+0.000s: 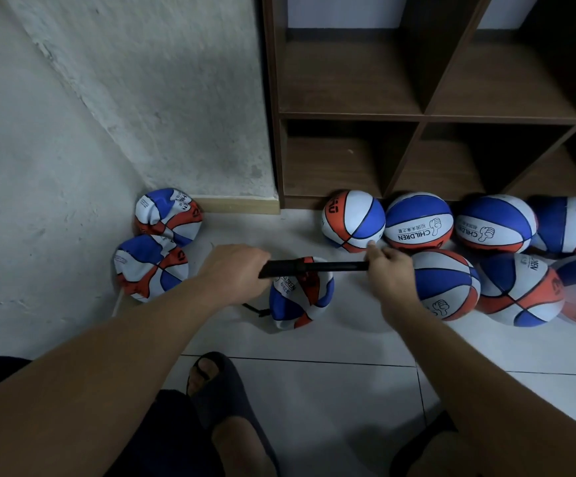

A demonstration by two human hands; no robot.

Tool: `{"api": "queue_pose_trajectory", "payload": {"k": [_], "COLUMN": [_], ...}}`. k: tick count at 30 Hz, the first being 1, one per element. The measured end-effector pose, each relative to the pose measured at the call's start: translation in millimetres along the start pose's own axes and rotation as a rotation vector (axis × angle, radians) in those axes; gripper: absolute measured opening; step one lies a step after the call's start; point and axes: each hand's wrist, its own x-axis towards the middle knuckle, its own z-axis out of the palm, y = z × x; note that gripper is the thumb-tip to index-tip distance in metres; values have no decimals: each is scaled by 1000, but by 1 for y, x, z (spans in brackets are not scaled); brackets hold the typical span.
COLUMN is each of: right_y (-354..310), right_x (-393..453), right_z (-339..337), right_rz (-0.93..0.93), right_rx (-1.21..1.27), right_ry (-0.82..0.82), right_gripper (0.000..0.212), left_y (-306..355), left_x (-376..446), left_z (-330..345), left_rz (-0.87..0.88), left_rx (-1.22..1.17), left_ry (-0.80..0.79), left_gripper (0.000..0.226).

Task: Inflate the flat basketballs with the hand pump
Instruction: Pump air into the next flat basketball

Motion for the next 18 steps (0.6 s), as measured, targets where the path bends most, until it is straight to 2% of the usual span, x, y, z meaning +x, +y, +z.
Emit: {"api": "queue_pose_trajectory", "payload": {"k": [4, 8, 11, 15, 18], "right_y": [-7, -7, -5, -8, -4], "right_x": [10, 1, -13, -32, -37], "right_z": [-14, 0, 19, 34, 41], "right_rz": [-17, 39, -43, -158, -170], "right_rx": [-164, -138, -144, -160, -177], "right_ry": [-57, -39, -34, -51, -92], "right_gripper": [33, 28, 34, 38, 40], "left_y": [-2, 7, 21, 30, 38], "left_x": [-2, -3, -4, -6, -5], "left_z": [2, -8, -14, -14, -15], "left_rz": [-46, -12, -10, 0, 32], "left_rx": [6, 93, 137, 59, 65], "left_ry": [-7, 39, 62, 16, 16], "left_gripper": [15, 6, 8, 4, 14]}}
